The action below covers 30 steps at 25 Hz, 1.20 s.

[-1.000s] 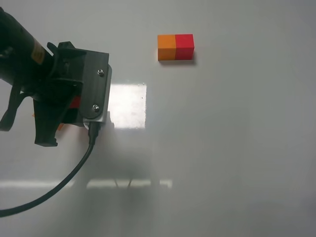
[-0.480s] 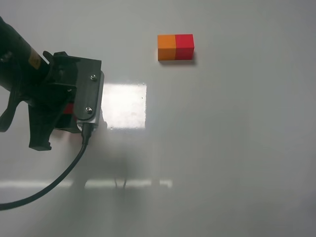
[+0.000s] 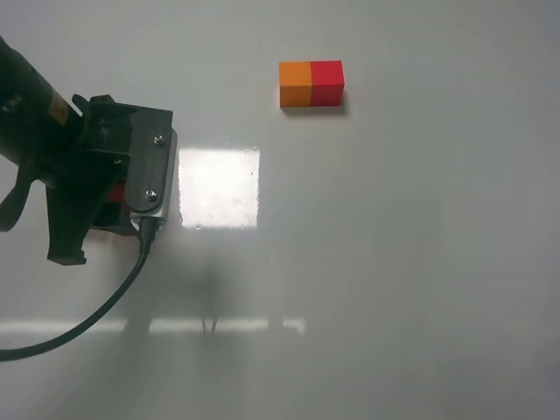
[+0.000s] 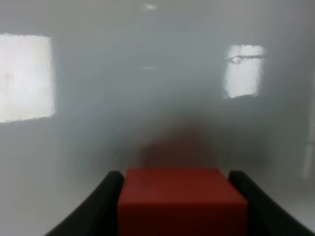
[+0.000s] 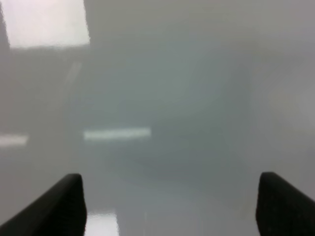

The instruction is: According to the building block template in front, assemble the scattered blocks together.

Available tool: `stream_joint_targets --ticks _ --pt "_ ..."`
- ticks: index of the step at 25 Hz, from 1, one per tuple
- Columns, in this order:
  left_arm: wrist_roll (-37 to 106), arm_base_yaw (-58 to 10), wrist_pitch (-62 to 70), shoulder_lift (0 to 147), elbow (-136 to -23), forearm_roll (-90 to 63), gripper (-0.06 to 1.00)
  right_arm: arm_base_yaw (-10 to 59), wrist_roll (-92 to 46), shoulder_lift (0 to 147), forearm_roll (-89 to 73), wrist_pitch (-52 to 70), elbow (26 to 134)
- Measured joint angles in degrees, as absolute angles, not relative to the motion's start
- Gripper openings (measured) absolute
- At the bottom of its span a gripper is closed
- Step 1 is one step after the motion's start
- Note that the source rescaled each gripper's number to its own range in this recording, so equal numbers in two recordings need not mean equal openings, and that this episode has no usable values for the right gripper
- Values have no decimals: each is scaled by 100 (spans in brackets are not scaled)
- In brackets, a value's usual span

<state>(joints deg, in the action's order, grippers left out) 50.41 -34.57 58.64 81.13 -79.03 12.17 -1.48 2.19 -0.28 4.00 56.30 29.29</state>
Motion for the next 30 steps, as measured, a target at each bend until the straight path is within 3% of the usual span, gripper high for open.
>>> stream_joint_targets --ticks 24,26,30 --pt "4939 -3168 5591 8251 -7903 1110 0 -148 219 -28 400 5630 2929" --pt "4906 -3161 5651 8251 -7903 1122 7 -148 219 -28 400 5630 2929" --pt "4826 -3148 5817 8280 -7903 1245 50 -148 219 -28 400 5630 2929"
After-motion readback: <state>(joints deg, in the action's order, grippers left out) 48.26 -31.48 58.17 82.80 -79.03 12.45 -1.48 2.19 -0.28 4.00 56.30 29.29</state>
